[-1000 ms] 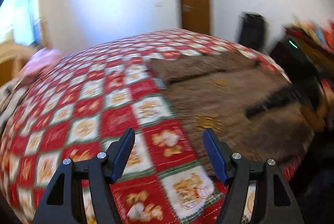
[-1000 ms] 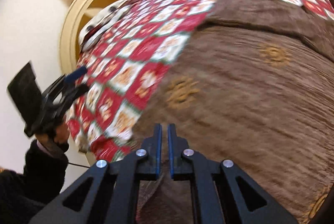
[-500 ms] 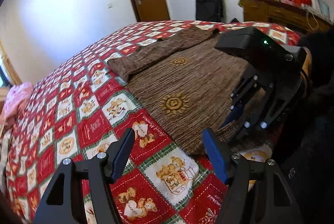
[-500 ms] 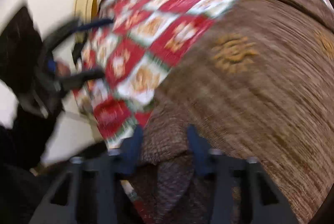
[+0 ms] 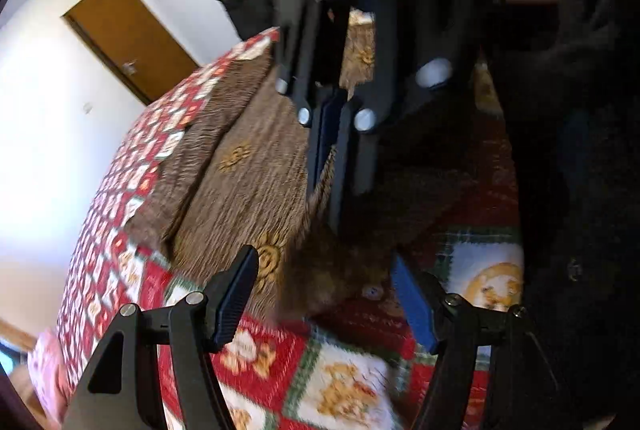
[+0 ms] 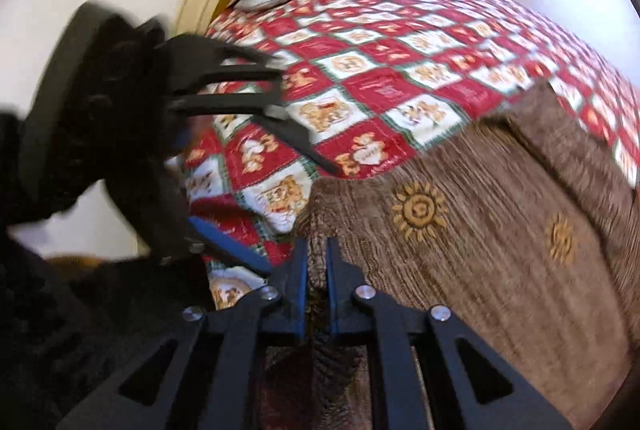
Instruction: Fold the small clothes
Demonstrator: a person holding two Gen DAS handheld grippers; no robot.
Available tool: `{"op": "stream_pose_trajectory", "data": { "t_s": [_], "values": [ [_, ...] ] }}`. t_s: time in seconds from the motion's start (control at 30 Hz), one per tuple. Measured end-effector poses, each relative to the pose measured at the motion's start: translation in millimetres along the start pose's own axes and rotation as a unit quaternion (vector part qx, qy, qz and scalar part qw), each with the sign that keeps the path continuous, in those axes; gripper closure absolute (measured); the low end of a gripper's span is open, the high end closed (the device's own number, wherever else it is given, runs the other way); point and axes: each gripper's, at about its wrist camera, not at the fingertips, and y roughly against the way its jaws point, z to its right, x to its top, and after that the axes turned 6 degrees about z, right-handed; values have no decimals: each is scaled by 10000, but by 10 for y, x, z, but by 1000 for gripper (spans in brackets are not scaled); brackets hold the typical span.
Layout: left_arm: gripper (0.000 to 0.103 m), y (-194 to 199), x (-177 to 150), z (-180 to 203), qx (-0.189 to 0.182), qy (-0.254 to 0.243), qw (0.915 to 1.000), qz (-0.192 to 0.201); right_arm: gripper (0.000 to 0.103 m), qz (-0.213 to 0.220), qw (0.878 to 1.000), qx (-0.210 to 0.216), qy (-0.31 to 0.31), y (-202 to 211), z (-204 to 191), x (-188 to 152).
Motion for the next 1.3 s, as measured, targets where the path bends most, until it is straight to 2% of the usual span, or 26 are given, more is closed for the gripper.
{"op": "stream_pose_trajectory", "data": {
  "t_s": [0.13,0.17,0.2,0.23,0.27,0.3,0.37,0.4,0.47,0.53,0.6,0.63,0.73,0.83,0.87,0.9,0.93,0.97,1.0,1.03,1.07,1.1,1.13,1.17,1.3],
  "values": [
    [35,-153,52,16,-373,-51,9993,51,91,-16,9998,170,102,30,-22,16],
    [40,-170,54,25,-476,-4,9988,101,91,26,9998,187,11,18,18,33],
    [53,-185,49,26,-526,72,9985,156,91,91,9997,200,-112,24,73,37],
    [60,-213,40,4,-569,253,9979,185,91,178,9992,247,-258,34,140,39],
    [72,-253,29,-42,-666,541,9961,188,91,287,9980,331,-446,51,223,29],
    [81,-293,16,-90,-798,828,9932,180,91,384,9966,386,-622,67,296,11],
    [88,-358,-9,-202,-1031,1423,9842,219,91,534,9932,450,-934,90,412,17],
    [89,-375,-18,-263,-1066,1714,9789,306,91,601,9910,475,-1099,93,485,10],
    [90,-409,-29,-386,-941,2176,9706,421,90,739,9862,364,-1438,122,641,0],
    [91,-437,-59,-541,-771,2685,9590,489,87,934,9756,188,-1979,225,890,-55],
    [93,-437,-126,-719,-688,3283,9401,608,87,1224,9595,7,-2539,430,1144,-161],
    [93,-415,-162,-806,-663,3540,9301,722,86,1453,9464,-128,-2881,610,1295,-258],
    [93,-380,-275,-1120,-572,4427,8882,1087,85,1940,9150,-528,-3497,1085,1566,-547],
    [93,-496,-452,-1401,-69,5310,8412,1016,84,2339,8862,-1145,-3832,1603,1690,-910],
    [93,-584,-573,-1509,124,5631,8215,884,82,2451,8745,-1345,-3963,1752,1713,-1040],
    [93,-677,-686,-1587,257,5931,8013,742,76,2553,8603,-1574,-4123,1906,1736,-1183],
    [93,-749,-802,-1630,354,6176,7835,585,66,2614,8457,-1835,-4275,2033,1745,-1320],
    [93,-843,-900,-1661,395,6385,7675,417,61,2693,8300,-2062,-4429,2163,1736,-1478],
    [93,-862,-947,-1620,313,6516,7566,451,54,2778,8199,-2128,-4531,2231,1723,-1581],
    [93,-852,-966,-1617,298,6565,7516,569,52,2870,8094,-2131,-4659,2299,1703,-1709],
    [93,-833,-949,-1615,329,6525,7551,544,52,2898,8046,-2101,-4738,2320,1686,-1777],
    [93,-821,-924,-1593,372,6469,7600,512,52,2863,8050,-2078,-4762,2331,1647,-1828],
    [93,-799,-894,-1578,420,6409,7649,482,52,2750,8132,-2094,-4682,2320,1596,-1828],
    [93,-786,-871,-1572,463,6364,7686,453,52,2579,8264,-2171,-4511,2267,1521,-1776],
    [92,-855,-834,-1601,567,6256,7773,364,47,1134,9062,-2833,-2926,1858,1075,-1457]
  ]
}}
